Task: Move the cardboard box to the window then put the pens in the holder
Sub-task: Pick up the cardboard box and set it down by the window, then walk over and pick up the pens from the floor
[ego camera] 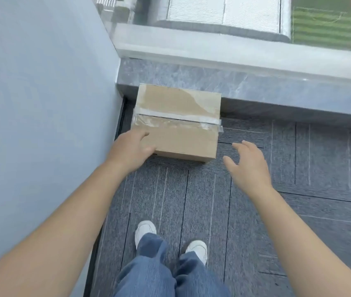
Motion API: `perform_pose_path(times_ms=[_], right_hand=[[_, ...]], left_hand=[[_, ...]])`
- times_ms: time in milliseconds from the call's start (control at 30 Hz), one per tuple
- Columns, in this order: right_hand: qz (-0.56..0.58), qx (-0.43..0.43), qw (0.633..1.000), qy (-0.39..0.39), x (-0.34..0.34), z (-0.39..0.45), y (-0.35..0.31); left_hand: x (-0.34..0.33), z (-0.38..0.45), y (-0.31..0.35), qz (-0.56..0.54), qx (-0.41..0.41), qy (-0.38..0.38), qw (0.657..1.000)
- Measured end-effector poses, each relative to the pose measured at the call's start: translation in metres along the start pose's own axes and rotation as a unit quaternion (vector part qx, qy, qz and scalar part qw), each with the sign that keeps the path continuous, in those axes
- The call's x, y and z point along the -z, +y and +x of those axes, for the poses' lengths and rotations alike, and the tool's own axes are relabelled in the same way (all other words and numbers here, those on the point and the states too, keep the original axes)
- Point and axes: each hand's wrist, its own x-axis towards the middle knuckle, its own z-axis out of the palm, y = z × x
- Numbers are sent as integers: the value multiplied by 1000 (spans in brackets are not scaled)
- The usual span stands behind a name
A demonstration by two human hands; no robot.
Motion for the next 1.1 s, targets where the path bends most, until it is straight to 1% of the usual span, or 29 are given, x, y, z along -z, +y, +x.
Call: perform_pose_path(times_ms=[167,333,467,600,700,800,933,1000,1100], right_hand=[[0,21,1000,6,124,-97,-45],[20,33,998,51,233,-188,-65],[48,22,993,104,289,-241,-67],[71,-27,983,169,320,-292,-53],[94,-88,968,215,328,-328,-41],[126,-169,939,271,328,-365,-34],[163,-276,886,335,313,-425,-32],[184,-328,850,369,300,-455,-35],[216,-406,797,392,275,-499,-40]], left_hand=[[95,-100,89,58,-96,-11,994],[180,-182,178,97,-175,-5,980],[214,-225,237,113,-244,0,963],[218,-253,281,144,-319,-41,936],[212,-265,310,176,-389,-81,901],[207,-275,336,196,-460,-122,857],[194,-295,366,225,-552,-170,784],[182,-310,379,245,-599,-191,738],[160,-342,396,270,-652,-228,671]])
